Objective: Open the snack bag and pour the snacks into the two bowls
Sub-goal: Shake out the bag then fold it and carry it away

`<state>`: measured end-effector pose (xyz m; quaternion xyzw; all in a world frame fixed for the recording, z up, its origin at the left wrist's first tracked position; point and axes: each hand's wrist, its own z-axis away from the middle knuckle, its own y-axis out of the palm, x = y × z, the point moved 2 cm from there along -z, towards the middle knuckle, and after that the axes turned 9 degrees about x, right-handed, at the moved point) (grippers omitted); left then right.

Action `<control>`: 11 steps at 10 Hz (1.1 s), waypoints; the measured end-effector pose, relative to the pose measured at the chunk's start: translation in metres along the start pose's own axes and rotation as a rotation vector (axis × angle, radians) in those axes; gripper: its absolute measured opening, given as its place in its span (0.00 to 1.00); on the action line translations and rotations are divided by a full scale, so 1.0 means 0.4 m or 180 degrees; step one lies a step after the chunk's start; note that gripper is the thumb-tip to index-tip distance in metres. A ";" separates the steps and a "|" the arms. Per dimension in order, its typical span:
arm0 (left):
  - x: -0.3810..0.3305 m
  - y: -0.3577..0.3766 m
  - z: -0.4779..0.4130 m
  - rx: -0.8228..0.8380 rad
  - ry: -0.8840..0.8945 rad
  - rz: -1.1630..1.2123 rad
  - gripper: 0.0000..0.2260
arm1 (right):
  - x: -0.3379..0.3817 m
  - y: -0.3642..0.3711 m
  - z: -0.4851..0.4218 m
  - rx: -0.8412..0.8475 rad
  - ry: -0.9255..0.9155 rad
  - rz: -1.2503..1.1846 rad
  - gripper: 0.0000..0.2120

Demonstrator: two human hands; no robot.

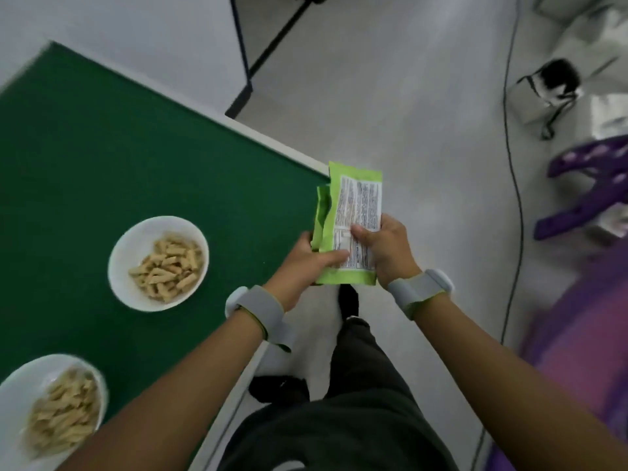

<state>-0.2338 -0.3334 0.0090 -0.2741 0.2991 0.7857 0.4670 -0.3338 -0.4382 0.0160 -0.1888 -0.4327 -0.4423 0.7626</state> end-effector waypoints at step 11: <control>0.467 -0.013 -1.351 -0.1945 -0.1524 0.0631 0.29 | -0.686 -0.416 -1.172 0.0376 0.1804 0.1184 0.13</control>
